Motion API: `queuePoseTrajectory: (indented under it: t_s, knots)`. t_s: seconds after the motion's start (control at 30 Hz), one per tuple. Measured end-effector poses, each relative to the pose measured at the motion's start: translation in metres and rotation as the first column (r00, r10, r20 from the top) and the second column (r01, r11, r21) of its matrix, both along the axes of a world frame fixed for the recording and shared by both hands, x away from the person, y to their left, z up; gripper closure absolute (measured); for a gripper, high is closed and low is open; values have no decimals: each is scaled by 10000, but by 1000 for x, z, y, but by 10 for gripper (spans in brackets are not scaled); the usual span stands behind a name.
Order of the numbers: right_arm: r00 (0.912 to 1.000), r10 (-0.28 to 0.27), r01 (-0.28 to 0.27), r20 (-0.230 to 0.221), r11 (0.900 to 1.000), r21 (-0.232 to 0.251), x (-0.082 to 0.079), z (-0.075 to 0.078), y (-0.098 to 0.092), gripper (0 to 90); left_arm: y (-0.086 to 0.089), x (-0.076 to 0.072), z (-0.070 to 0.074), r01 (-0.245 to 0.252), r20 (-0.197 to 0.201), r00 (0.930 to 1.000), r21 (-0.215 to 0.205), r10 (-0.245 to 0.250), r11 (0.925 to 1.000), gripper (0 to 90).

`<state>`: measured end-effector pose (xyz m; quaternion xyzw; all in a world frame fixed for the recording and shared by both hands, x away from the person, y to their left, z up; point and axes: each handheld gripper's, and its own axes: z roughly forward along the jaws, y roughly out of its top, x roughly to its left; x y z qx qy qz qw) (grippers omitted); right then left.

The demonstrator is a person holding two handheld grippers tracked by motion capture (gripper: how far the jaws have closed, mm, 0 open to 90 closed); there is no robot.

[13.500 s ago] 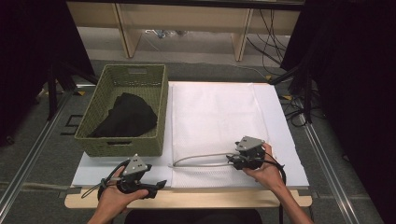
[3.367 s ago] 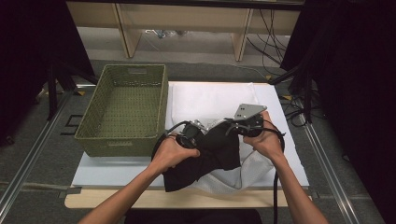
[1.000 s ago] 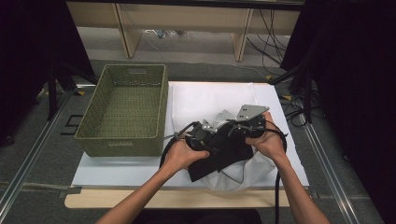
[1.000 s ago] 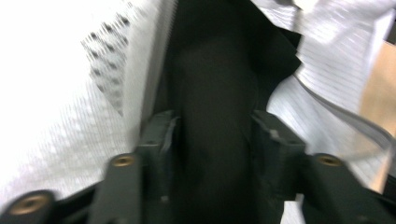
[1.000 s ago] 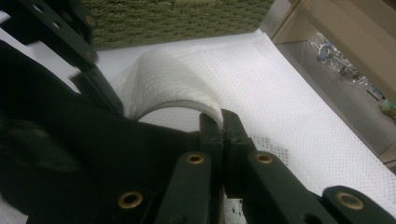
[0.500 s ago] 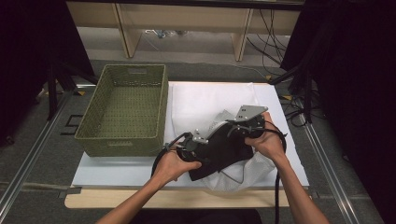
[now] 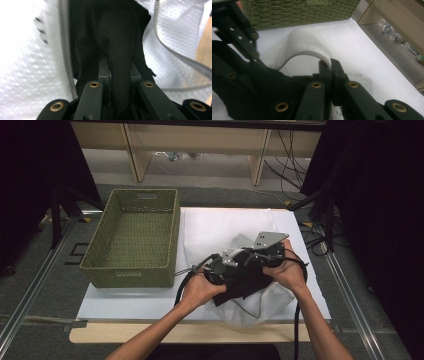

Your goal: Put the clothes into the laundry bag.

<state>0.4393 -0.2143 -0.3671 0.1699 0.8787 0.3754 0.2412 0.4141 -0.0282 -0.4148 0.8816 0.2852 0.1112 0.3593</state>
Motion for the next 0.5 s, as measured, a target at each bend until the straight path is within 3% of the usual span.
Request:
queuePoseTrajectory:
  t_s: [0.1,0.13,0.17,0.3,0.5]
  knots:
    - [10000,-19,19,84,10000,-6,2,0,-2,900,-4,9,2,-141,55,9999,-34,141,9999,793]
    - [10000,-41,41,-19,10000,41,2,0,-2,900,-5,13,1,-219,-4,9998,-220,219,9995,793]
    - [9998,83,-82,161,9999,-63,3,-1,-3,900,-8,16,0,-418,23,9991,-336,419,9986,792]
    - [9999,-119,119,-65,9999,48,2,-1,-6,899,-7,23,-5,-227,-315,9993,-353,216,9991,766]
    - [10000,-79,79,-13,10000,53,4,-2,-9,900,7,12,-7,63,-282,9996,-316,-72,9995,616]
